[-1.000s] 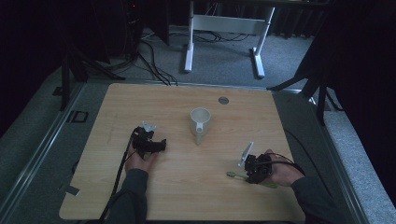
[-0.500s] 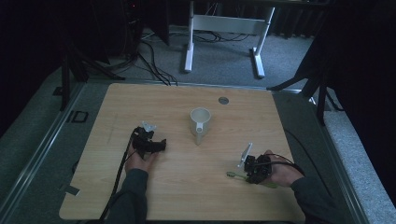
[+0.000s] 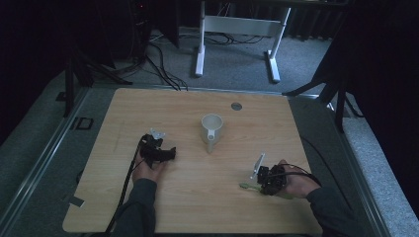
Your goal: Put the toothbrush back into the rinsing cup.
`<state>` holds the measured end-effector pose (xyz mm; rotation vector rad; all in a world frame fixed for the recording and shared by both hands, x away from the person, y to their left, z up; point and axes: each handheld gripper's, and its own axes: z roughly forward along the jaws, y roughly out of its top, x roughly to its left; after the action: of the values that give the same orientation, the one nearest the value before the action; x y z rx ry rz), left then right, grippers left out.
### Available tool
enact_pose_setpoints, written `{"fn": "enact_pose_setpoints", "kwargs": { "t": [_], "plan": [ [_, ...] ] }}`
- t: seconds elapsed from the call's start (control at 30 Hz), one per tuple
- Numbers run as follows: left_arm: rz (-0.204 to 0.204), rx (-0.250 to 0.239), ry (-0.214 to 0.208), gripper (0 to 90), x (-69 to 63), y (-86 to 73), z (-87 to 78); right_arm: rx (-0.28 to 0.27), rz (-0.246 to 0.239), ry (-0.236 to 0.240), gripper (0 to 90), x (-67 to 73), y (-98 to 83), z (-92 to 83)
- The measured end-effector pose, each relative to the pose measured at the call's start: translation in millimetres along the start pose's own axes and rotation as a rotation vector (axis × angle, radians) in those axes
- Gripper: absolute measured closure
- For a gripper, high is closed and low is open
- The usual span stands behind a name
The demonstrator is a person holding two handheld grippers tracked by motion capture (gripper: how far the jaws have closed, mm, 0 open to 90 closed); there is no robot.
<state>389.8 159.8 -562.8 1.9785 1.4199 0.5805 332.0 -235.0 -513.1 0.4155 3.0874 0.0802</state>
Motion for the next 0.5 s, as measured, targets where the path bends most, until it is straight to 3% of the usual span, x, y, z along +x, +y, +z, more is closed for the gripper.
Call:
{"fn": "enact_pose_setpoints", "kwargs": {
  "t": [0.5],
  "plan": [
    [0.000,0.000,0.000,14.4,0.0,0.0,0.0,0.014,-0.035,-0.011,77.4,0.9,2.1,2.9]
  ]
}}
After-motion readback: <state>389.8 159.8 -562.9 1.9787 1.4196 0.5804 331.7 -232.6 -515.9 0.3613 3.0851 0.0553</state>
